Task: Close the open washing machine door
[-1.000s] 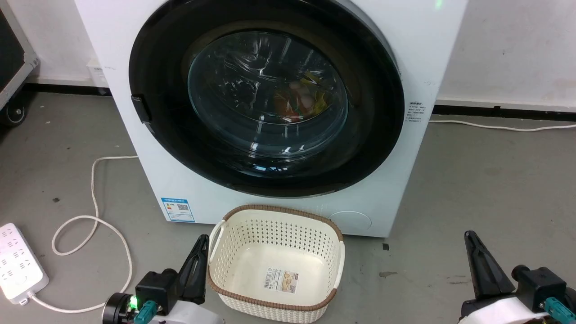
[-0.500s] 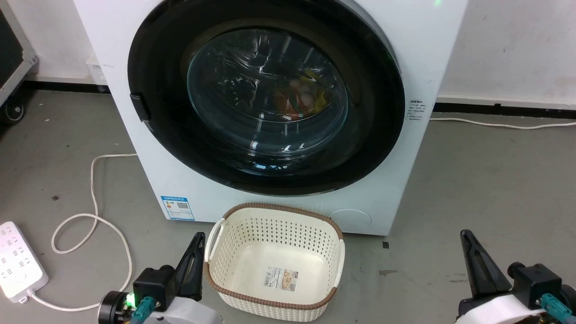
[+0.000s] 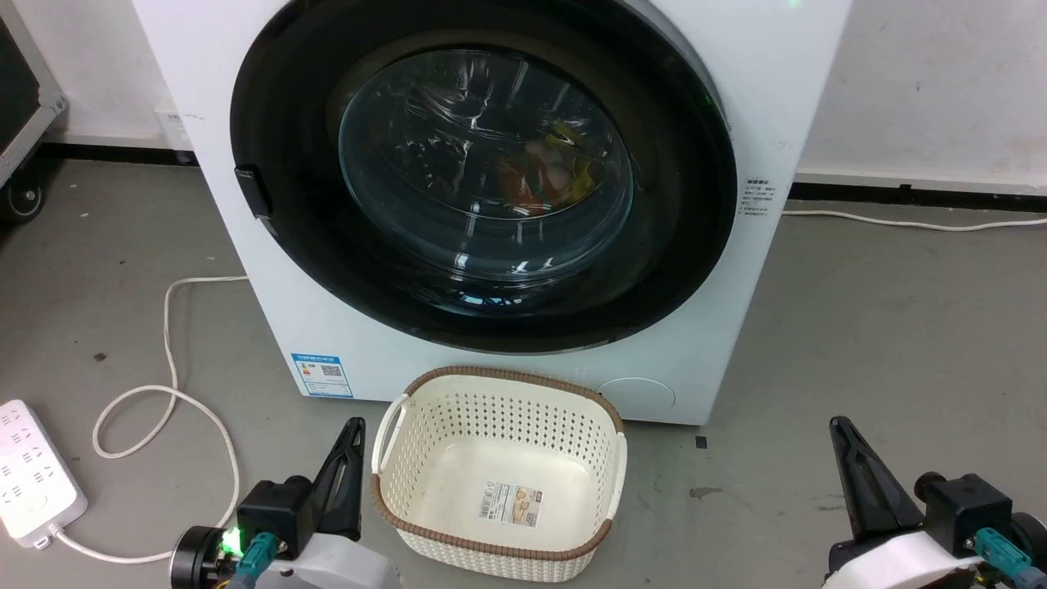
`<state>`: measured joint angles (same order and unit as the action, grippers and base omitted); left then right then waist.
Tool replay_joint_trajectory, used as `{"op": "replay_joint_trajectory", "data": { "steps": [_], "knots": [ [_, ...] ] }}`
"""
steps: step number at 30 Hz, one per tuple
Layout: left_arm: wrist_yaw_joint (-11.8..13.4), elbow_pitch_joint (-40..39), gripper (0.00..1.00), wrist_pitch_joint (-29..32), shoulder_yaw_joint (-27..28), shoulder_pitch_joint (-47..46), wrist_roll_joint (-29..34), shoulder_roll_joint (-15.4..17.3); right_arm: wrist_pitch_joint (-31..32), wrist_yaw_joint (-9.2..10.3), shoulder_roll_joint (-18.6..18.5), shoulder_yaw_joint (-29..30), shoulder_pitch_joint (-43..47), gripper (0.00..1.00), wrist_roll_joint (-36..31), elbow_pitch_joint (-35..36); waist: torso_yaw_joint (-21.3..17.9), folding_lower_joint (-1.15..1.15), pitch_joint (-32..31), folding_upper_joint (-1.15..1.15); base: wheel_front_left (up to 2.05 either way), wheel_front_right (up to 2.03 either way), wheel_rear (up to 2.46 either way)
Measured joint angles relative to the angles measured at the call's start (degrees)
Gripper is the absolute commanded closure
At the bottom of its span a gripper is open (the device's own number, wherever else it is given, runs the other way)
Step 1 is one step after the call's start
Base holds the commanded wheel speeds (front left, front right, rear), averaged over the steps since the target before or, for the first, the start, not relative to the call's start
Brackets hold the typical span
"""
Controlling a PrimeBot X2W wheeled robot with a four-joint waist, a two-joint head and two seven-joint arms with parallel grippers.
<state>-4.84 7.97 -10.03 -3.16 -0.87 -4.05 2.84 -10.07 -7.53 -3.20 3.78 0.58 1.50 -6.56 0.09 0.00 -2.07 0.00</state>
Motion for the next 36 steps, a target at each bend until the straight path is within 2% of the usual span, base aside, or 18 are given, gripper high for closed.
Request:
{"op": "replay_joint_trajectory", "data": {
  "steps": [36],
  "knots": [
    [1.78, -3.18, 1.0, 4.21, 1.21, 0.01, 1.53, 0.0, 4.23, 0.0, 0.0, -1.53, -0.01, 1.0, -0.54, 2.66, -0.04, 0.0, 0.87, 0.0, 0.0, 0.0, 0.0]
  ]
}}
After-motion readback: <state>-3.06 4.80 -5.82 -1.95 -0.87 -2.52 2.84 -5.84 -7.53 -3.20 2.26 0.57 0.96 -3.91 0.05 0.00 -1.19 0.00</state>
